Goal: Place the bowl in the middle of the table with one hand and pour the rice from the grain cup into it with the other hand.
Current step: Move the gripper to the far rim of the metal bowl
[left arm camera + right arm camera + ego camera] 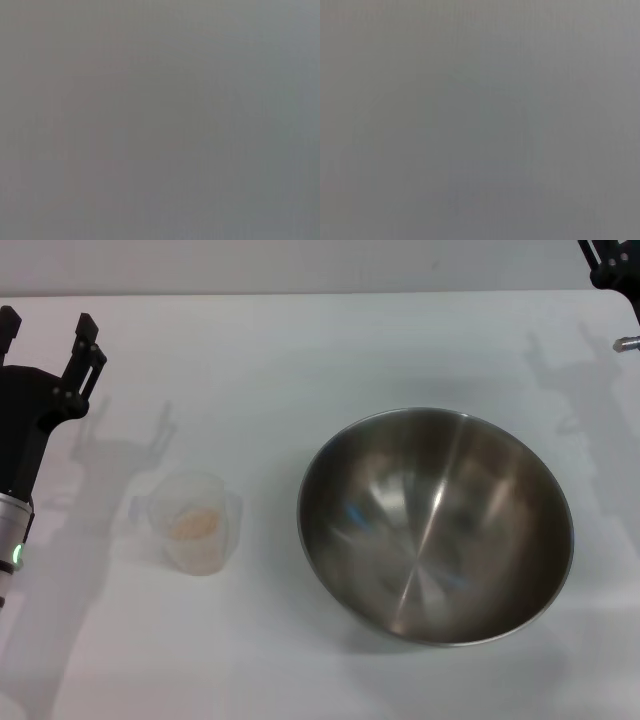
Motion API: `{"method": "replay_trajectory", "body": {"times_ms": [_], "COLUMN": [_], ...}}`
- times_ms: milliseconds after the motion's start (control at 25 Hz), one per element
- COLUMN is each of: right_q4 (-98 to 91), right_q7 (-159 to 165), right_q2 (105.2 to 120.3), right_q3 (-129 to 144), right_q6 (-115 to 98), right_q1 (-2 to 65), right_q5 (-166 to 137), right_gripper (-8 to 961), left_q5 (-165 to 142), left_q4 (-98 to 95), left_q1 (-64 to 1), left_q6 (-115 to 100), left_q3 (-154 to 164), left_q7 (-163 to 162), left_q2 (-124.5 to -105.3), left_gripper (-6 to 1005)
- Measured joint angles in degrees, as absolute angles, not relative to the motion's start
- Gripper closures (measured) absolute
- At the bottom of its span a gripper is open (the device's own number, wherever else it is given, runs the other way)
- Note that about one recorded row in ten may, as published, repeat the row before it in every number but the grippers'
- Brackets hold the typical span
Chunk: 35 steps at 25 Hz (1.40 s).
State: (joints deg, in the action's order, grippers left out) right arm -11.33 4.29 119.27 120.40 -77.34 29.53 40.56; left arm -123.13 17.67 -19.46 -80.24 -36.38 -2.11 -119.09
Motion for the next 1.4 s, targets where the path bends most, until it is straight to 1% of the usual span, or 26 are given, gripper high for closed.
{"method": "replay_trajectory", "body": {"times_ms": [600,800,840,880,1000,1040,1080,1200,1240,1320,1400], "right_q4": [-11.22,-13.04,-15.52,-15.52,-21.37,-26.27,-26.27,-35.78,-43.15,-46.76,-54.68], "right_q7": [4.23,4.52,5.29,5.29,6.42,7.76,7.76,10.82,13.67,15.17,18.53], "right_q2": [119.1,118.63,118.14,118.14,116.99,116.04,116.04,114.85,114.74,114.91,115.68], "right_q3": [120.4,120.4,120.45,120.45,120.31,119.38,119.38,115.54,111.27,109.27,105.6], "right_q6": [-77.21,-73.43,-69.71,-69.71,-62.61,-57.01,-57.01,-47.16,-39.24,-35.14,-26.86], "right_q1": [29.91,30.41,30.34,30.34,29.15,27.89,27.89,25.16,22.5,21.23,18.38], "right_q5": [40.3,40.22,40.13,40.13,38.31,36.02,36.02,29.71,22.81,18.95,11.1], "right_gripper": [236,237,237,237,237,237,237,238,238,238,238], "left_q5": [-123.13,-123.15,-123.23,-123.24,-123.27,-123.27,-123.27,-123.19,-123.18,-123.23,-123.24], "left_q4": [17.67,17.66,17.66,17.66,17.66,17.61,17.61,17.42,17.4,17.32,17.25], "left_q1": [-19.69,-19.69,-19.67,-19.64,-19.56,-19.54,-19.54,-19.46,-19.41,-19.29,-19.25], "left_q6": [-80.16,-80.23,-80.24,-80.25,-80.29,-80.33,-80.33,-80.33,-80.31,-80.31,-80.29], "left_q3": [-36.23,-36.21,-36.21,-36.22,-36.3,-36.29,-36.29,-36.24,-36.26,-36.36,-36.37], "left_q7": [-2.11,-2.11,-2.11,-2.11,-2.11,-2.11,-2.11,-2.11,-2.11,-2.11,-2.11], "left_q2": [-119.09,-119.09,-119.09,-119.09,-119.09,-119.09,-119.09,-119.09,-119.08,-119.03,-119.01], "left_gripper": [208,210,210,211,212,213,213,215,215,216,217]}}
